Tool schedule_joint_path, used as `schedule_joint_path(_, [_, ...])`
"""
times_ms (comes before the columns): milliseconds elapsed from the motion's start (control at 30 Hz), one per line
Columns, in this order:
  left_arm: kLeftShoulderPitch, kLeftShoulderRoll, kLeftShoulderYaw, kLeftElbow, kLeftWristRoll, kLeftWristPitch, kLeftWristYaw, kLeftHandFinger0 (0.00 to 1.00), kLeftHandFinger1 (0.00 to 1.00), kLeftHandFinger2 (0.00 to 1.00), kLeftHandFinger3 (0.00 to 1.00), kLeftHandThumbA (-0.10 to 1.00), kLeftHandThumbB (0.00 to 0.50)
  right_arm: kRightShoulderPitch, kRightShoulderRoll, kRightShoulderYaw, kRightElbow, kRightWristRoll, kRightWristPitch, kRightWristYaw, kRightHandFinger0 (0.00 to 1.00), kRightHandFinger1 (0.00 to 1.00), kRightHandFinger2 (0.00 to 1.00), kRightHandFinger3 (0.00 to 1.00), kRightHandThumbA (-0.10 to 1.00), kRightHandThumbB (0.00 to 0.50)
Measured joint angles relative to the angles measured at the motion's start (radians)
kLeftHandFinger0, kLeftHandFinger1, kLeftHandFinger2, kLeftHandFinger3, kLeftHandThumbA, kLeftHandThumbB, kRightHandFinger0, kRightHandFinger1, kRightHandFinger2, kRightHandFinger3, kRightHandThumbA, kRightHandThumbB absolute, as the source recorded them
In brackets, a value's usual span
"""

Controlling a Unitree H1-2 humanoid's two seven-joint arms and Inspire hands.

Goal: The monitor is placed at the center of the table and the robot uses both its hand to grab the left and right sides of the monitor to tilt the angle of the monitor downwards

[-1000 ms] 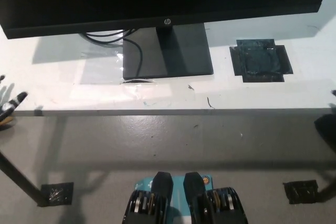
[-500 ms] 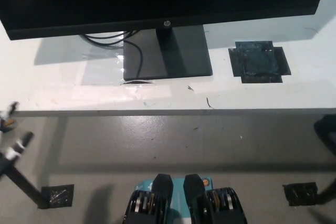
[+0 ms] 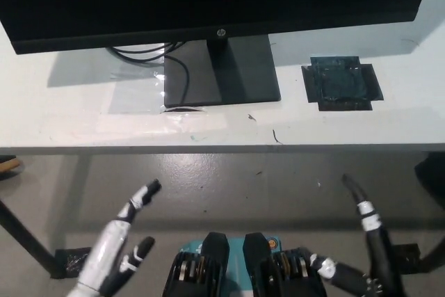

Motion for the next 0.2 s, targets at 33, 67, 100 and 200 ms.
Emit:
schedule_joint_path(33, [-0.003,0.000,-0.006,0.032,0.000,-0.009,0.005,1.00,1.00,1.00,1.00,1.00,0.281,-0.008,0.004,0.011,0.032,0.003,-0.002,-0.012,1.00,1.00,1.00,1.00,1.00,0.389])
schedule_joint_path(67, [-0.005,0.000,-0.010,0.052,0.001,-0.012,0.010,1.00,1.00,1.00,1.00,1.00,0.280,-0.014,0.006,0.017,0.050,0.005,-0.003,-0.023,1.00,1.00,1.00,1.00,1.00,0.397])
schedule_joint_path(100, [-0.011,0.000,-0.014,0.079,0.002,-0.021,0.018,1.00,1.00,1.00,1.00,1.00,0.276,-0.027,0.013,0.022,0.083,0.011,-0.006,-0.036,1.00,1.00,1.00,1.00,1.00,0.392])
schedule_joint_path(200, [-0.027,0.000,-0.022,0.128,0.003,-0.033,0.034,1.00,1.00,1.00,1.00,1.00,0.273,-0.057,0.030,0.022,0.144,0.030,-0.010,-0.056,1.00,1.00,1.00,1.00,1.00,0.392])
